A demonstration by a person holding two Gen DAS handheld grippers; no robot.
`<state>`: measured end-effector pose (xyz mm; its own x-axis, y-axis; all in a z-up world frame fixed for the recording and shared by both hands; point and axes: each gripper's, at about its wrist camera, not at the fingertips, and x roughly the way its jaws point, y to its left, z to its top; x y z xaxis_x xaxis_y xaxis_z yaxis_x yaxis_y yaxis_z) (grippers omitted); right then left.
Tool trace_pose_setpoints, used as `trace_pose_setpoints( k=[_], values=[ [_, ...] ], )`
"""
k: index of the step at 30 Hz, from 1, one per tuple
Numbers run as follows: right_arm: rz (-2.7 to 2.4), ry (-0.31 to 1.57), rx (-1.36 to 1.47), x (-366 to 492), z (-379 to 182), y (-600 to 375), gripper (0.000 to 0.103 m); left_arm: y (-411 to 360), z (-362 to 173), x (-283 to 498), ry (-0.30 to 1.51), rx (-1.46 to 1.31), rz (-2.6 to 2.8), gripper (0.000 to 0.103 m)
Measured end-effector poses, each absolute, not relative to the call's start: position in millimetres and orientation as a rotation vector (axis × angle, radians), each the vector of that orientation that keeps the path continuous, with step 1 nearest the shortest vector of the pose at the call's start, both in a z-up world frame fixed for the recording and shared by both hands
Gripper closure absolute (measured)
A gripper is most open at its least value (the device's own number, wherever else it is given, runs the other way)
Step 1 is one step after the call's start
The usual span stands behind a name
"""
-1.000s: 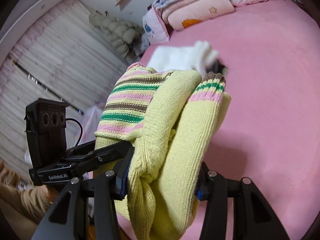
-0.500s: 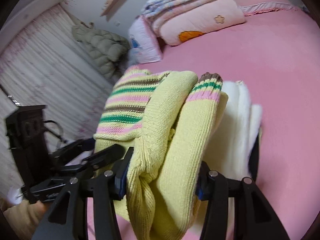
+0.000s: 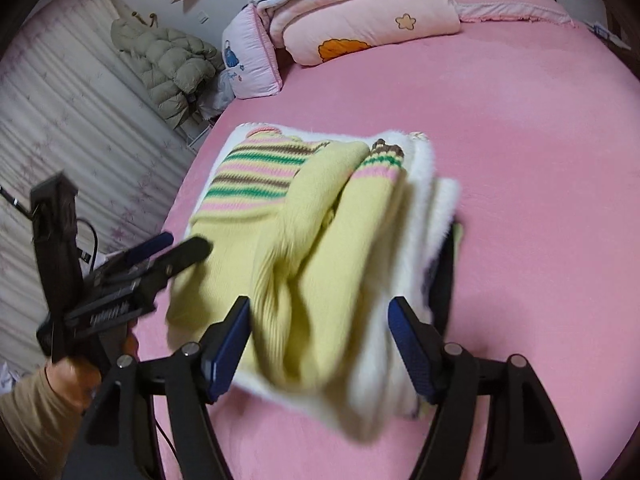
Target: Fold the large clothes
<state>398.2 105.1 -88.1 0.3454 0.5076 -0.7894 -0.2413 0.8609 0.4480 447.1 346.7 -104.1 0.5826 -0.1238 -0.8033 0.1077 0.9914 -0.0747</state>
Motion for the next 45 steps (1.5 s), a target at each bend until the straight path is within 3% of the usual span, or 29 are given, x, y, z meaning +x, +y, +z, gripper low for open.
trace_pose_setpoints(
  k=[6, 12, 26, 34, 45],
  values=[
    [0.502, 1.1, 0.266, 348.7, -47.1, 88.1, 0.033, 323.0, -55.7, 381.0, 0.92, -0.037, -0.182, 0.004],
    [0.499, 1.078, 0.307, 271.2, 7.3, 62.6, 0.033, 296.0, -8.4, 298.3, 1.015, -0.176, -0.242, 0.004],
    [0.515, 1.031, 0.301, 72.3, 120.2, -59.4, 0.033, 184.7, 100.0, 87.2, 0.953, -0.185, -0.162, 0.001],
    [0.468, 0.99, 0.24, 7.9, 143.3, -131.7, 0.033, 113.4, 117.1, 16.7, 0.915, -0.191, -0.148, 0.001],
    [0.342, 0.933, 0.221, -35.4, 129.5, -172.8, 0.033, 55.6, 93.9, -35.5, 0.892, -0.109, -0.057, 0.001]
  ],
)
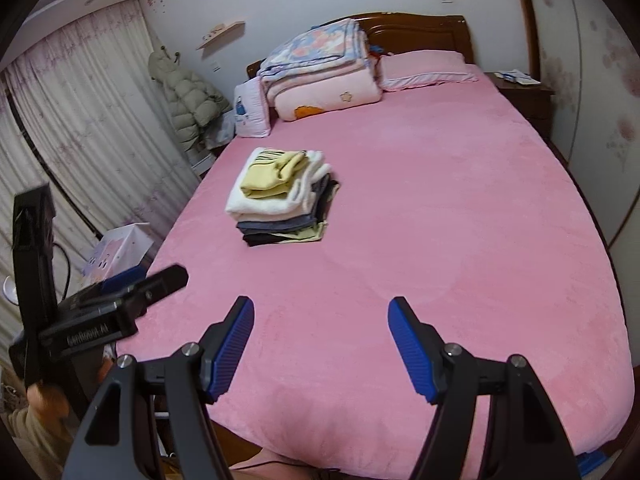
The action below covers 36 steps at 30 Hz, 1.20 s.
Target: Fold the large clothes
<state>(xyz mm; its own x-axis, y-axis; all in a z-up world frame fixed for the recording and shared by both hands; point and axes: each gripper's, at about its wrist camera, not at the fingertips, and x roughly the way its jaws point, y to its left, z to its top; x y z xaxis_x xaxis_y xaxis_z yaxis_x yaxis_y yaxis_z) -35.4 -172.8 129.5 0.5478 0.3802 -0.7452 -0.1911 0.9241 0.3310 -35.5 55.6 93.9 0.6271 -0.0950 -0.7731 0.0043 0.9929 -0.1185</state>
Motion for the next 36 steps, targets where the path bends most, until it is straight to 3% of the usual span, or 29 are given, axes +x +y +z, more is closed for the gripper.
trace_pose_setpoints(
  k=[28, 36],
  values=[
    [0.233, 0.924, 0.11, -53.7, 115.4, -159.7, 0.031, 33.6, 79.3, -40.4, 0.92, -0.052, -0.005, 0.001],
    [0.211, 0.931, 0.116, -50.8, 113.4, -162.0, 0.018, 37.0, 77.0, -35.3, 0.925, -0.056, 0.001, 0.001]
  ],
)
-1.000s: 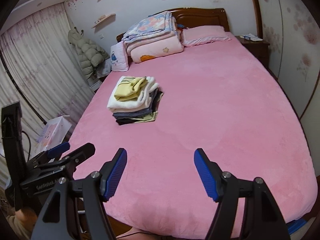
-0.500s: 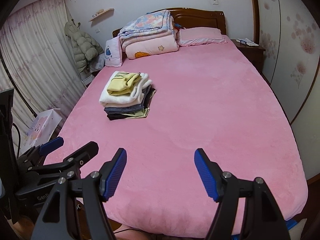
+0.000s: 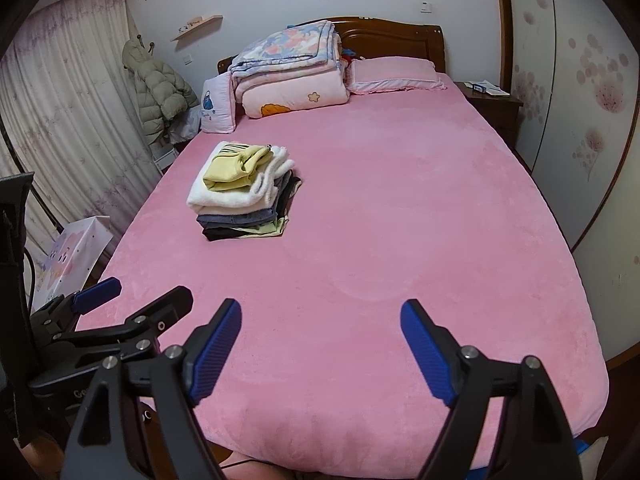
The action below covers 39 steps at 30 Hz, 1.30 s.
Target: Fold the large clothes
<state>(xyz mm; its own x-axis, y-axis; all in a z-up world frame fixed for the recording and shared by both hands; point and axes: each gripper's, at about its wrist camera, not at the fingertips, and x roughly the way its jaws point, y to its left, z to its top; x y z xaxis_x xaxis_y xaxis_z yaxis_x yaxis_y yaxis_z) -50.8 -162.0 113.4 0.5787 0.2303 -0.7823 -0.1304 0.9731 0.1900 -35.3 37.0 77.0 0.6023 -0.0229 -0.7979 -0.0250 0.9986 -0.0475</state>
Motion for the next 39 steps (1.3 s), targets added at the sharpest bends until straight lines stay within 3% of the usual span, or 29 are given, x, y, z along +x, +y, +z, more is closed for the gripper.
trace_pose_setpoints(
  k=[9, 39],
  values=[
    [0.201, 0.942, 0.126, -45.2, 110.3, -167.4, 0.011, 36.0, 74.2, -31.9, 0.918, -0.043, 0.022, 0.001],
    [0.172, 0.962, 0.13, -32.2, 106.2, -177.7, 0.01, 24.1, 72.7, -24.4, 0.917, -0.02, 0.049, 0.001]
  ],
)
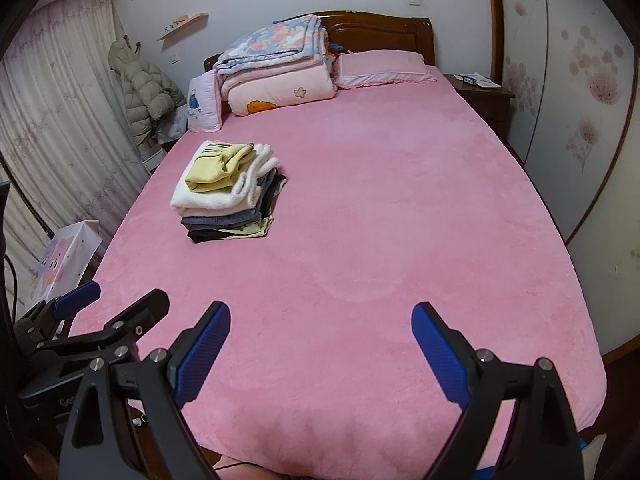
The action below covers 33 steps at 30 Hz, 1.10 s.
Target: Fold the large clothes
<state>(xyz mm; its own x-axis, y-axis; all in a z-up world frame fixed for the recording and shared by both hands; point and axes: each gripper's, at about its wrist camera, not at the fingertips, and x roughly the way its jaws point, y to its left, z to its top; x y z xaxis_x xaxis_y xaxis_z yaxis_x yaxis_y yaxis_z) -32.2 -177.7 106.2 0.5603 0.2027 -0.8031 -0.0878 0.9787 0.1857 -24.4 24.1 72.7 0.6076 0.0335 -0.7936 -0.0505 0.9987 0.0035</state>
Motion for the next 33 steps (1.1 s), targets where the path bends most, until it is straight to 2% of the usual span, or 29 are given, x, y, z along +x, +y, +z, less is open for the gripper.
trace_pose_setpoints(
  k=[6, 10, 33],
  values=[
    [0.167, 0.968, 0.133, -30.1, 104.5, -180.5, 0.01, 25.0, 73.3, -25.0, 0.912, -0.02, 0.052, 0.001],
    [0.15, 0.967, 0.141, -29.7, 101.5, -183.8, 0.0, 24.5, 74.7, -27.9, 0.901, -0.017, 0.057, 0.001],
    [0.137, 0.974, 0.121, -30.9, 102.9, -183.2, 0.0, 28.4, 73.5, -33.1, 0.922, -0.066, 0.073, 0.001]
  ],
)
